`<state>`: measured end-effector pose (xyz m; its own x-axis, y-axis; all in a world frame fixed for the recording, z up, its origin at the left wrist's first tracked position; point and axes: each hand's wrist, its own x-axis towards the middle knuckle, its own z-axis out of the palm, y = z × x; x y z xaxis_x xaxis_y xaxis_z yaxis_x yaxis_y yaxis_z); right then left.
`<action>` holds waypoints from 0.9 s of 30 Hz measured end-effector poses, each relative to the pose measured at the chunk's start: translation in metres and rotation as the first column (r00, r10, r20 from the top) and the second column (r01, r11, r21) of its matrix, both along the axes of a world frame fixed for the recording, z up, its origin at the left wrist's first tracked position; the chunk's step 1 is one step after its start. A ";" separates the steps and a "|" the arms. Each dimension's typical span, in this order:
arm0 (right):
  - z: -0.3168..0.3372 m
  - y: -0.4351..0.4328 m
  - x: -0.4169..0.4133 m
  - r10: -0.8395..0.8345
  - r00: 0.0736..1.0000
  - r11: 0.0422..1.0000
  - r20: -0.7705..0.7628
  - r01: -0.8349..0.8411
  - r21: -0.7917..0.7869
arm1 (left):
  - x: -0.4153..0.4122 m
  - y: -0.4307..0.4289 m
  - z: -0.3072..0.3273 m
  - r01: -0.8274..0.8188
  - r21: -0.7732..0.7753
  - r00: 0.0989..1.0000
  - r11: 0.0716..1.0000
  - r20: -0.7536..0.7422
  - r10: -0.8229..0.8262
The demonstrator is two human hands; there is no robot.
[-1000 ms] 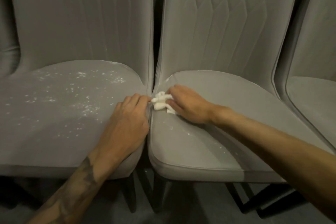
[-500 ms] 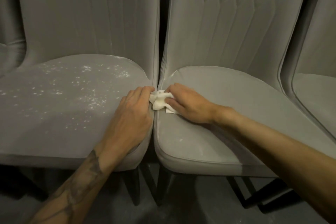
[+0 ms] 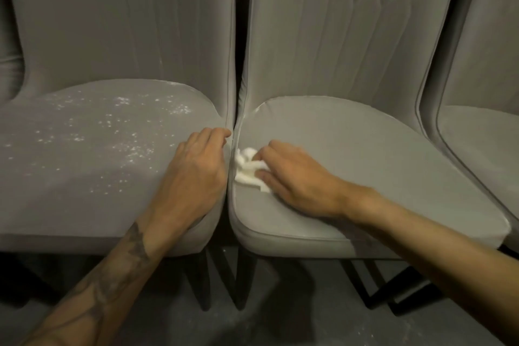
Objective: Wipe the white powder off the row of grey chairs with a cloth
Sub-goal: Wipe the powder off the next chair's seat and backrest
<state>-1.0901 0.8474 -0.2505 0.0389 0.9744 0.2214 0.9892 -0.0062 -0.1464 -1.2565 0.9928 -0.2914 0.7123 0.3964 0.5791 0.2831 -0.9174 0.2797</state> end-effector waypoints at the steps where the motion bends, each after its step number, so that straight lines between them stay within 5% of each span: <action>1: 0.001 -0.014 -0.013 0.066 0.998 0.998 -0.008 -0.066 0.017 | 0.000 -0.001 0.000 0.001 0.003 1.000 1.000 0.003 -0.001; 5: 0.015 -0.052 -0.030 0.333 0.936 0.938 -0.114 -0.341 -0.065 | 0.001 -0.002 0.001 -0.004 0.001 1.000 1.000 0.003 0.004; 11: 0.006 -0.002 0.044 -0.168 0.984 0.985 -0.055 0.165 -0.057 | -0.001 -0.001 0.000 -0.002 0.026 1.000 1.000 -0.005 0.002; 17: 0.014 -0.086 0.003 0.143 0.985 0.986 -0.102 -0.150 -0.067 | 0.001 0.001 0.000 0.003 0.007 1.000 1.000 -0.017 -0.003; 22: 0.001 -0.093 0.057 -0.287 0.958 0.958 -0.023 0.287 0.018 | 0.001 0.003 -0.001 0.010 -0.012 0.999 1.000 -0.034 -0.011; 25: -0.010 -0.106 0.012 -0.231 0.973 0.967 -0.012 0.231 0.107 | 0.002 0.003 -0.001 0.008 -0.020 0.999 1.000 -0.040 -0.008; 27: -0.001 -0.117 -0.017 -0.110 0.990 0.993 -0.093 0.114 0.034 | 0.003 0.003 -0.001 0.012 -0.021 0.999 1.000 -0.041 -0.013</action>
